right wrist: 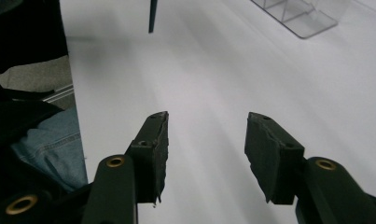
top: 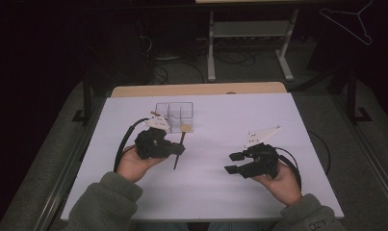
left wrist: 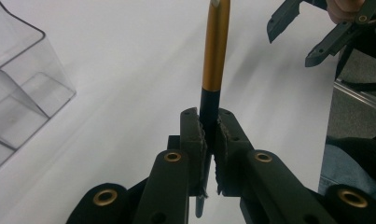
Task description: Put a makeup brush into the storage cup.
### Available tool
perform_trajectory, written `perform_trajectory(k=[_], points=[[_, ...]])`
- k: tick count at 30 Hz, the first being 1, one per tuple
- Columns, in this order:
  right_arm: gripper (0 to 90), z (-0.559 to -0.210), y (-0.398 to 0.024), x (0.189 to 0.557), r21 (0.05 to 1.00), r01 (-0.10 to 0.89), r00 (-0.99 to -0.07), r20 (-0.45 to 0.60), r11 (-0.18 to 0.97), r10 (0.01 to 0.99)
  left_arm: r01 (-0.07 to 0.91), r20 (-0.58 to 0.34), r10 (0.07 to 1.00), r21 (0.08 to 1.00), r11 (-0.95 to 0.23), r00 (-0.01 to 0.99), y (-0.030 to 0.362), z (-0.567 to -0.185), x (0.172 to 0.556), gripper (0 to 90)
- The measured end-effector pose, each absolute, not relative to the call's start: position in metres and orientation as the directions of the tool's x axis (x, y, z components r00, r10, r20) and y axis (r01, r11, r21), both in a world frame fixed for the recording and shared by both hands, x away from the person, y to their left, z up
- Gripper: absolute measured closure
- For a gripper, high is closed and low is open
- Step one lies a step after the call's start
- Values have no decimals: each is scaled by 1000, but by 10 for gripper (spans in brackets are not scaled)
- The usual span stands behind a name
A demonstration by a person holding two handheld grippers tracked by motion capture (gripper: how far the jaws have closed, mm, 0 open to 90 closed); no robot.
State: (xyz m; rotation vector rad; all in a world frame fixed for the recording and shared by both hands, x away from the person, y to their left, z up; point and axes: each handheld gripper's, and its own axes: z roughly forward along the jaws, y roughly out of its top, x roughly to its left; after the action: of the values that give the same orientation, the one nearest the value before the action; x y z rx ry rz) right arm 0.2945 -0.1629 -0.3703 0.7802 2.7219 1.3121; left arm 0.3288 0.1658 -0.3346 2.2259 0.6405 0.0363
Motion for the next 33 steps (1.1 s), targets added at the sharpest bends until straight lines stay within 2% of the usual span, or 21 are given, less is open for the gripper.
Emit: perform_trajectory(k=[18,25,33], points=[[371,-386,-195,289,735,467,-829,172,491,532,449,-170,493,721,-529,854,174,-315,348,830],[288,-393,-205,288,735,488,-799,159,471,579,448,-158,508,727,-520,847,178,-306,354,830],[257,-396,-212,288,737,509,-777,171,445,605,457,-157,529,734,-502,834,181,-298,366,830]])
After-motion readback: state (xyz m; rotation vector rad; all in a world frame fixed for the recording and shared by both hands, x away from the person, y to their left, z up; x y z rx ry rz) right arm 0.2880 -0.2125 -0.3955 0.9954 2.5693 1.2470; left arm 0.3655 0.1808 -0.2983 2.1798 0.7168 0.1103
